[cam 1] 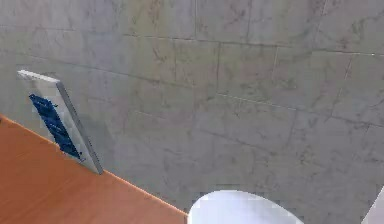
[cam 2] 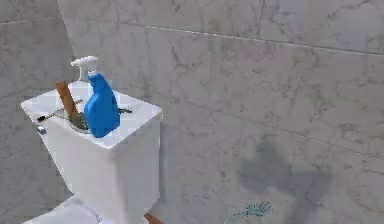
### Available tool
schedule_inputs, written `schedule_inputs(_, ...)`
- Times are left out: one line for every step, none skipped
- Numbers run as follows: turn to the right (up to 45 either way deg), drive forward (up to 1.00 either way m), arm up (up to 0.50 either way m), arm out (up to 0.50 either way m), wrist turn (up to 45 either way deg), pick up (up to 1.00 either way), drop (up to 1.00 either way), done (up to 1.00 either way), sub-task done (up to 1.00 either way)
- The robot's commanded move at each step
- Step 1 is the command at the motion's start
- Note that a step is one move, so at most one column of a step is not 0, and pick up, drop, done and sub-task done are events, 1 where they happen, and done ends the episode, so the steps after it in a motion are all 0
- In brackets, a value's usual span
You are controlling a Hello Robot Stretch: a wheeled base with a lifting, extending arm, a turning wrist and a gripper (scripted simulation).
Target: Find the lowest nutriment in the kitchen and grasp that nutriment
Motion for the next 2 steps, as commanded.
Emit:
schedule_inputs(-45.0, 0.00, 0.00, 0.00, 0.0, 0.00, 0.00, 0.00, 0.00)
schedule_inputs(-45.0, 0.00, 0.00, 0.00, 0.0, 0.00, 0.00, 0.00, 0.00)
